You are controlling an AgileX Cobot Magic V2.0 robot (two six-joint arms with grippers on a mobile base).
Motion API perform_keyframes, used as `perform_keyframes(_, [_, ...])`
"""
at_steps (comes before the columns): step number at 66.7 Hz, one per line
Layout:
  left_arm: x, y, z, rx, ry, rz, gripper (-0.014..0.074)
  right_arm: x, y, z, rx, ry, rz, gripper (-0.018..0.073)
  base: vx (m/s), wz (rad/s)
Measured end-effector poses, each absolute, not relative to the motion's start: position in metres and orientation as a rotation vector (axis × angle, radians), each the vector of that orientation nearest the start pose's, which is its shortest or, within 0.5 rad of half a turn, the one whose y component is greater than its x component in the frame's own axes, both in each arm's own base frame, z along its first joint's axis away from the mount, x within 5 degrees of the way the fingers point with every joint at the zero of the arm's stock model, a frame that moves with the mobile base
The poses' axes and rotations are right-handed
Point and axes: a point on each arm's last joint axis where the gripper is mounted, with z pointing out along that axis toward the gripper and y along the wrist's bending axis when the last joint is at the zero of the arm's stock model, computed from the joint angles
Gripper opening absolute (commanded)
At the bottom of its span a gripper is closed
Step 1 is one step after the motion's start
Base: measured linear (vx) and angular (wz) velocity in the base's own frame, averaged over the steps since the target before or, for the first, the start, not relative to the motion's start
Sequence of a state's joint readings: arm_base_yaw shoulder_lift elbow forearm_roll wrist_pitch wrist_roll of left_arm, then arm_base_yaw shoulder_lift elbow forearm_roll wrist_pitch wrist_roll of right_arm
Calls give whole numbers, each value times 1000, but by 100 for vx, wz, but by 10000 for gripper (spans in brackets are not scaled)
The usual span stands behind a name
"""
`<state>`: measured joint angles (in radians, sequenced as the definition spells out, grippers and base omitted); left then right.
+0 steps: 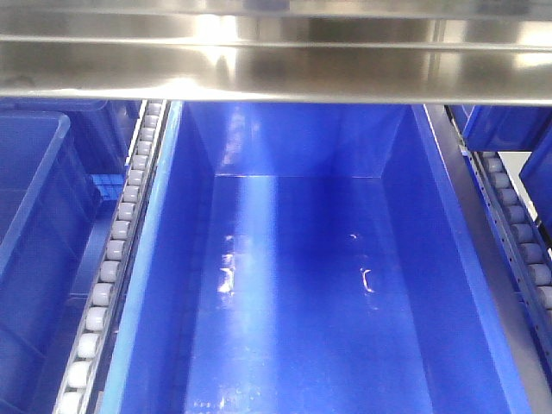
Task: Pour parts from conveyor to right shelf
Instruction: 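Approach the shelf and align with an empty blue bin, then move the right gripper with the part over the empty blue bin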
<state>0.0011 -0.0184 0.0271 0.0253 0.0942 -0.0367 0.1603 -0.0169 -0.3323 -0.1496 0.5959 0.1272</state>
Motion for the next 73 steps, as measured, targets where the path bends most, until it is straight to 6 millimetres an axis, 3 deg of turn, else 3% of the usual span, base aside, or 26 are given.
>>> perform_keyframes(27, [56, 0, 196, -12, 1587, -6, -6, 26, -4, 269, -75, 1717, 47, -4, 0, 0])
perform_keyframes(41, [56, 0, 196, -12, 1587, -6, -6, 29, -2, 279, -84, 1621, 56, 0, 0, 0])
perform_keyframes(51, [56, 0, 196, -12, 1587, -6, -6, 43, 1, 289, -98, 1677, 48, 5, 0, 0])
perform_keyframes(59, [56, 0, 196, -12, 1587, -6, -6, 57, 3, 309, -114, 1711, 40, 6, 0, 0])
perform_keyframes(73, [56, 0, 196, -12, 1587, -6, -6, 97, 20, 334, -177, 1786, 146, 11, 0, 0])
